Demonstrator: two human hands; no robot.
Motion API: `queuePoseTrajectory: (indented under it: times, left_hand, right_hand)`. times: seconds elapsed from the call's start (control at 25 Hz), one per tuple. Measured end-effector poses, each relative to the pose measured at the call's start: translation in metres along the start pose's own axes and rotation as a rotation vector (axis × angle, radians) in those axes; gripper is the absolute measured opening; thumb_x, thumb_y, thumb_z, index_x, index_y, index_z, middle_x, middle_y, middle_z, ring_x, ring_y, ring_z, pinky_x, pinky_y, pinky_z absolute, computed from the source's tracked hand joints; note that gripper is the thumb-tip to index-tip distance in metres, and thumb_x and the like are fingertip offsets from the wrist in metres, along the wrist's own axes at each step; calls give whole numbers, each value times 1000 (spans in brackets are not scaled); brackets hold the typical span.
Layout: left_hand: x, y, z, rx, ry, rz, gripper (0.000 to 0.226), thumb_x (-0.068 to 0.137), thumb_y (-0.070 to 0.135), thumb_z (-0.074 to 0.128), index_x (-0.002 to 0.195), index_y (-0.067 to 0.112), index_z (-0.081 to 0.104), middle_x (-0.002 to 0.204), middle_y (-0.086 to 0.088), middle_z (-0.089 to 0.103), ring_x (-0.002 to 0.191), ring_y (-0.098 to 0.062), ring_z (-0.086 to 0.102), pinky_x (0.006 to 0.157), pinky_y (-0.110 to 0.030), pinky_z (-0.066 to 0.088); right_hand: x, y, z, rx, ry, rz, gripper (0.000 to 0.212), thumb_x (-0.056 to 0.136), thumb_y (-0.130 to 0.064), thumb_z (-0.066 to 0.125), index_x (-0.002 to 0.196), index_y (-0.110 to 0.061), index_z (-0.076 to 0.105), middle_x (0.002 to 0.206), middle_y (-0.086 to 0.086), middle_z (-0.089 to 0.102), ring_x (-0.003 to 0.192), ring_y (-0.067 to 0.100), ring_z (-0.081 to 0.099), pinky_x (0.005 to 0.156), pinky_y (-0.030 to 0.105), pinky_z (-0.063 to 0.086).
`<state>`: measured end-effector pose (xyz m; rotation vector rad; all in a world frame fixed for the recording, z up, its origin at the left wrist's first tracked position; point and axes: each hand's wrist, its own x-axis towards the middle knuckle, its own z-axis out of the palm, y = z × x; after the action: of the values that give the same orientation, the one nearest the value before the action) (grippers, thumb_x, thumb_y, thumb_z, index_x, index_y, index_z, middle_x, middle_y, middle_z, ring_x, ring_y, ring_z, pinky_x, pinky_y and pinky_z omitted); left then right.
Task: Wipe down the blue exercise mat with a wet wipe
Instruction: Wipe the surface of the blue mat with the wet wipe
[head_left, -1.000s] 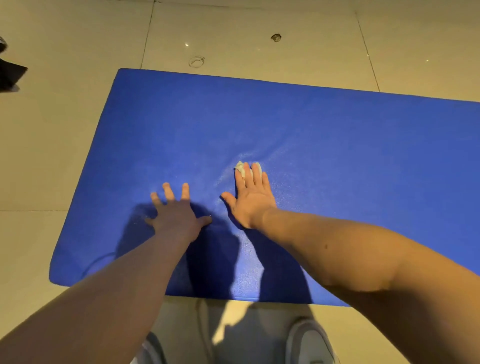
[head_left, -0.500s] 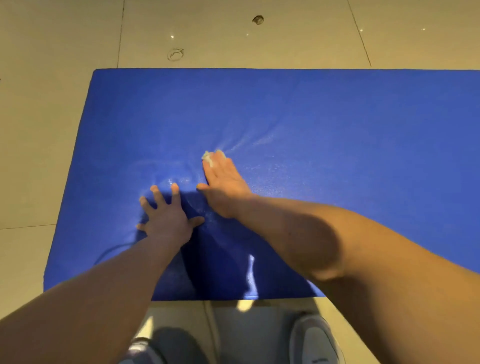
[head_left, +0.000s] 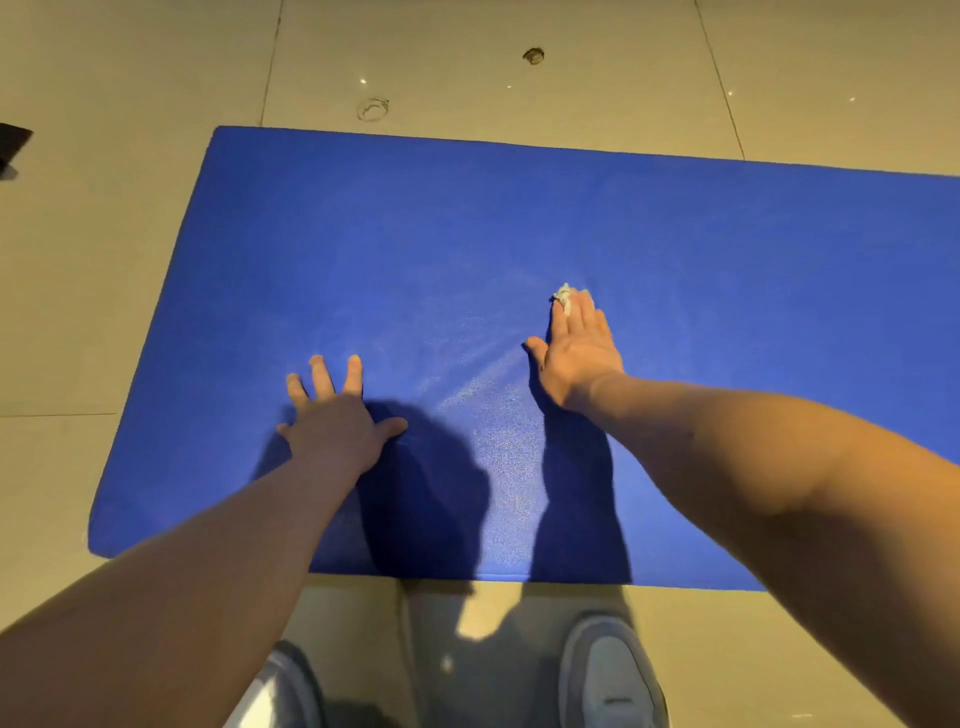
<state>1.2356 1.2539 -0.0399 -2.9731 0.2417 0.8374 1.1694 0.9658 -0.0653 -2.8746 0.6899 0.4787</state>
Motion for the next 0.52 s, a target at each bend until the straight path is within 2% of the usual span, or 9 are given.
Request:
queuePoseTrajectory:
  times: [0.08, 0.16, 0.24, 0.32, 0.4, 0.52]
  left_hand:
    - [-8, -11, 4, -4, 15, 37, 102, 83, 74, 61, 159, 40, 1, 166, 2, -13, 152, -35, -8, 110, -61, 36]
    - [-22, -26, 10, -13, 7, 51, 102, 83, 71, 63, 159, 37, 4, 166, 3, -11, 152, -34, -7, 110, -58, 37]
    - [-36, -38, 18, 8, 6, 52, 102, 83, 71, 62, 159, 35, 5, 166, 1, -10, 152, -35, -5, 113, -57, 34]
    - [-42, -43, 22, 17, -3, 44, 102, 84, 72, 61, 159, 35, 4, 166, 2, -11, 152, -35, -5, 111, -57, 35]
    - [-43, -41, 21, 5, -18, 28, 101, 84, 72, 60, 159, 37, 3, 167, 4, -12, 153, -33, -6, 107, -56, 39]
    - [-49, -38, 24, 22, 8, 18, 98, 85, 72, 58, 160, 38, 4, 167, 3, -8, 153, -34, -3, 106, -54, 41]
  right_hand:
    - [-13, -43, 5, -14, 50, 6, 78, 101, -55, 18, 155, 0, 11, 162, 15, 12, 145, 38, 10, 120, 48, 12]
    - [-34, -102, 15, 70, 36, -211, 77, 100, -53, 25, 153, 2, 17, 155, 16, 22, 137, 39, 19, 116, 49, 16]
    - [-59, -141, 28, 162, -70, -438, 76, 100, -49, 38, 154, 0, 16, 154, 12, 20, 143, 34, 12, 120, 47, 14]
    - [-67, -141, 27, 163, -93, -523, 76, 101, -47, 42, 156, -4, 11, 160, 8, 12, 148, 27, 2, 124, 43, 8]
    - [-63, -111, 22, 90, -45, -497, 77, 102, -48, 40, 158, -7, 6, 165, 6, 4, 152, 24, -5, 125, 40, 3]
    - [-58, -39, 21, 54, -20, -313, 77, 102, -50, 35, 158, -9, 4, 167, 6, 1, 153, 23, -6, 125, 40, 2]
